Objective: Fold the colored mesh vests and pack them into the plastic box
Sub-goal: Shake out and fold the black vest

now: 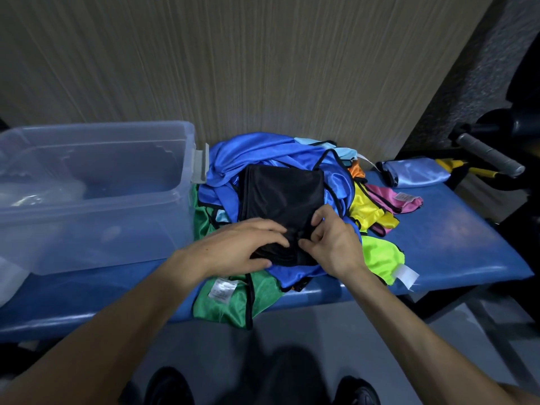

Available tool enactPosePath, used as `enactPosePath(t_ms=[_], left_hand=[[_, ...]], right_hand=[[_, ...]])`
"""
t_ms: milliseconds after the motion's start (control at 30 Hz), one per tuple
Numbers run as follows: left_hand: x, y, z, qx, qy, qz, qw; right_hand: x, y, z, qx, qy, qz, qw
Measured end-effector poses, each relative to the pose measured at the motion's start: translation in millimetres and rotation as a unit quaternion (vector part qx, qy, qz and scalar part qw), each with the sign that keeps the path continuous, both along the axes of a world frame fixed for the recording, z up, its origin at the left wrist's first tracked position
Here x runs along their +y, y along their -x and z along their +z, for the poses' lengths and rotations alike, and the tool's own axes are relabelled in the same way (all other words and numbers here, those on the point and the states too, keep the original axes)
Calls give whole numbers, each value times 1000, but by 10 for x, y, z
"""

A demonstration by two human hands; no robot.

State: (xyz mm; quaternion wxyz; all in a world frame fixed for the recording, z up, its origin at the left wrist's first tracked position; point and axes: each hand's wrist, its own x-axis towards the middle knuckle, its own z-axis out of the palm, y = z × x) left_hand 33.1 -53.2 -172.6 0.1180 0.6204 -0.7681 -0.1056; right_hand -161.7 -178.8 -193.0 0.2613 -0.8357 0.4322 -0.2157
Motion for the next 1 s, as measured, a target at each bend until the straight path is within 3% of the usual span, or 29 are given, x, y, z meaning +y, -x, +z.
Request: enactPosePath(t_ms=[100, 233, 367, 533, 700, 833, 1000], left_hand=[[148, -125, 35, -21, 46, 20, 999], [257, -248, 63, 41, 114, 95, 988], [207, -176, 49, 58, 165, 149, 973], [204, -81, 31, 85, 176, 227, 954], [356, -91, 41, 103, 71, 275, 953], [379, -123, 52, 203, 44, 317, 925], [449, -120, 52, 243, 8, 285, 927]], right_hand=[[13, 17, -13, 3, 53, 12, 999], [66, 87, -10, 21, 141, 89, 986], [176, 186, -1, 110, 280, 165, 939], [195, 179, -50, 160, 358, 171, 904], [149, 141, -49, 162, 357, 182, 902], [86, 153, 34, 131, 315, 170, 924], [56, 129, 108, 130, 275, 168, 938]])
